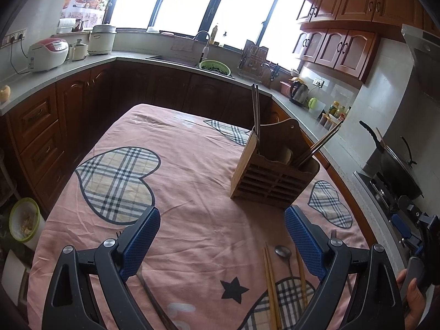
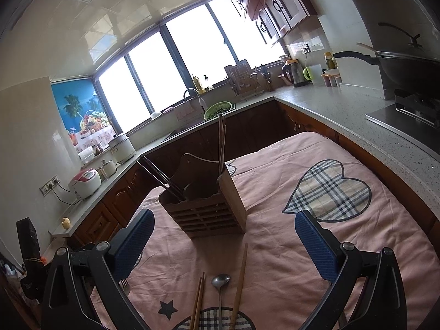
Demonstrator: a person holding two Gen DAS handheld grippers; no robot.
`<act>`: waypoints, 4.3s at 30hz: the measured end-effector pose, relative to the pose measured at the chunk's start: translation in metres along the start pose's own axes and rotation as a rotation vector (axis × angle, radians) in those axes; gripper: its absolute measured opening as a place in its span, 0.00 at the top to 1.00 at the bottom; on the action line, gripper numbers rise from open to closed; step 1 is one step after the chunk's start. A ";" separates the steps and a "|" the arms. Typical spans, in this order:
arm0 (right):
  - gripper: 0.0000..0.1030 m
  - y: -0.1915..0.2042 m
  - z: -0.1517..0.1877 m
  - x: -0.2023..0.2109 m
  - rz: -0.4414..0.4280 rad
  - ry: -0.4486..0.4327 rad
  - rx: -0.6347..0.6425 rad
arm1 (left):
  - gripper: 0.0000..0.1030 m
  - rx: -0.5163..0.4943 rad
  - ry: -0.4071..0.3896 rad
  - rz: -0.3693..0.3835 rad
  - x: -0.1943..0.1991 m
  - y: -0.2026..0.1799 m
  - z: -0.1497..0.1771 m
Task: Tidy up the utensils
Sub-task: 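Move both open tools back down toward the remaining chopsticks, then close the left tool on a chopstick while the right tool grasps a wooden chopstick, then lift both held chopsticks and carry them over the wooden holder with both tools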
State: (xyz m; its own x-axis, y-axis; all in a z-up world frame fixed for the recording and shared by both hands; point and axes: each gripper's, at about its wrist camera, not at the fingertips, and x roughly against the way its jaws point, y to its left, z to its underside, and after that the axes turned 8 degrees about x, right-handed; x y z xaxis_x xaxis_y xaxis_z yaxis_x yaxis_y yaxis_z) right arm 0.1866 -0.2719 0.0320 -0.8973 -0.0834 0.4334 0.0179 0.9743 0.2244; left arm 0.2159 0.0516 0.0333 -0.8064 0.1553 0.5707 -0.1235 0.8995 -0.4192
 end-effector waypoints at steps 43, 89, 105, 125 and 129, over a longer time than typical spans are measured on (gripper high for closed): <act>0.55 -0.022 0.056 -0.152 -0.013 0.413 0.048 | 0.47 -0.230 0.399 0.008 -0.180 -0.068 0.034; 0.96 0.013 0.017 -0.101 -0.072 0.301 0.118 | 0.94 -0.183 0.297 0.167 -0.110 -0.050 -0.003; 0.96 0.032 0.000 -0.055 -0.111 0.206 0.124 | 0.95 -0.175 0.181 0.200 -0.026 -0.023 -0.014; 0.96 0.053 -0.026 -0.014 -0.131 0.083 0.149 | 0.97 -0.162 0.039 0.191 0.034 -0.013 -0.024; 0.96 0.055 -0.031 -0.009 -0.132 0.060 0.154 | 0.98 -0.160 0.020 0.193 0.037 -0.012 -0.028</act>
State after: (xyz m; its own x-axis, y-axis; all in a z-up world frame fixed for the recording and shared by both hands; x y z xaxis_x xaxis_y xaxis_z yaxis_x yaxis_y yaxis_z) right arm 0.2091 -0.2237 0.0680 -0.8597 -0.2199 0.4611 -0.1698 0.9743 0.1481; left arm 0.2039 0.0581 0.0796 -0.7946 0.3367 0.5053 0.1259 0.9055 -0.4053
